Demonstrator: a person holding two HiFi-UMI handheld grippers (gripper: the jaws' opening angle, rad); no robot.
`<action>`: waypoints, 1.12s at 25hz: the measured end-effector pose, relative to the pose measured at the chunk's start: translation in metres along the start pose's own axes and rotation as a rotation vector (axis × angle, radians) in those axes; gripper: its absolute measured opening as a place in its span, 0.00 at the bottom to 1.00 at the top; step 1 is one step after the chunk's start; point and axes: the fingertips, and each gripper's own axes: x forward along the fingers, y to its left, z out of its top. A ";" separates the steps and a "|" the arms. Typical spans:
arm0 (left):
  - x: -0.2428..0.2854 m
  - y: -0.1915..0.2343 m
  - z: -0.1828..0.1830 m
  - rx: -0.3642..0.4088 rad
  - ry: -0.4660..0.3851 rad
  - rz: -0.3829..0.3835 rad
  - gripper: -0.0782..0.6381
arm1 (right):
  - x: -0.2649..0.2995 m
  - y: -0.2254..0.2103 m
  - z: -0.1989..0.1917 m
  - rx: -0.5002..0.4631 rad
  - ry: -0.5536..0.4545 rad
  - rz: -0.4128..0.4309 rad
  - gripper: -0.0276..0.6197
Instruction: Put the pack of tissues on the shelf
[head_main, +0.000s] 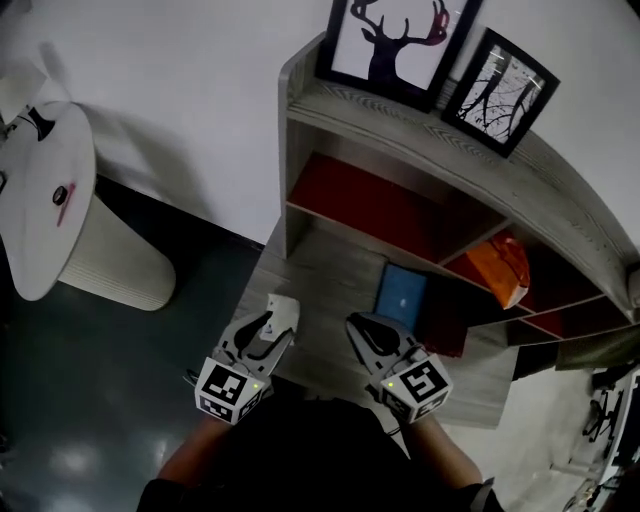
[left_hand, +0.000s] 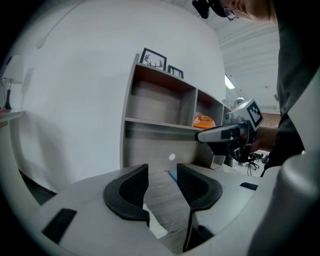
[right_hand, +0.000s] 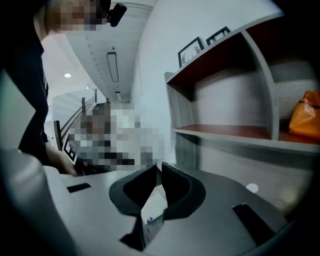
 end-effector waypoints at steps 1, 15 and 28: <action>-0.002 0.005 -0.003 0.000 -0.002 -0.004 0.35 | 0.011 0.006 -0.006 0.017 0.013 0.005 0.09; -0.013 0.064 -0.032 -0.037 -0.019 0.007 0.35 | 0.118 0.051 -0.105 0.151 0.242 0.041 0.26; -0.017 0.078 -0.056 -0.065 0.023 0.003 0.35 | 0.172 0.067 -0.206 0.275 0.459 0.005 0.44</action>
